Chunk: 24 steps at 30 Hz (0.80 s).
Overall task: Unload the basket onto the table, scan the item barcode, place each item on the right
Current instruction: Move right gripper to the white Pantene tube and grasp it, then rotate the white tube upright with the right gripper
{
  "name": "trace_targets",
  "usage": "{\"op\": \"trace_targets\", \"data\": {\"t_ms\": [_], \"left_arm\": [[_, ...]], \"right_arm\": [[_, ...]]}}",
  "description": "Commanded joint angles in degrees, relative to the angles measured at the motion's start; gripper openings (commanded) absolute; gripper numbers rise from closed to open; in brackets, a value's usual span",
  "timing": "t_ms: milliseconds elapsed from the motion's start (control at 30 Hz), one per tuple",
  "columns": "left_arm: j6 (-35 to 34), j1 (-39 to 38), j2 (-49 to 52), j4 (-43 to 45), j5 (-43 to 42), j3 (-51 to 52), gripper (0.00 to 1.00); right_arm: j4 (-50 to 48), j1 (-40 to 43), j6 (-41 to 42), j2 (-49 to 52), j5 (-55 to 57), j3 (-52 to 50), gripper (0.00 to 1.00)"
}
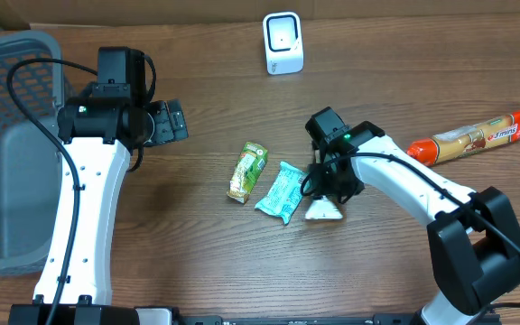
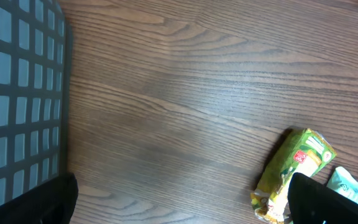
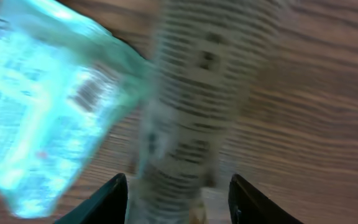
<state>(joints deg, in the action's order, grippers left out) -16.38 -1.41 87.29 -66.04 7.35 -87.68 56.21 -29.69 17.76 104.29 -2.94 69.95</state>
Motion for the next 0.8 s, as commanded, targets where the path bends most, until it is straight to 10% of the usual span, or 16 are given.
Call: {"op": "trace_targets", "data": {"t_ms": [0, 767], "left_arm": [[-0.37, -0.11, 0.2, 0.09, 0.55, 0.33, 1.0], [-0.37, -0.11, 0.2, 0.09, 0.55, 0.33, 0.99]], "right_arm": [[0.57, 2.08, 0.42, -1.31, 4.81, -0.28, 0.53], [-1.68, 8.22, -7.65, -1.31, -6.14, 4.04, 0.54]]}}
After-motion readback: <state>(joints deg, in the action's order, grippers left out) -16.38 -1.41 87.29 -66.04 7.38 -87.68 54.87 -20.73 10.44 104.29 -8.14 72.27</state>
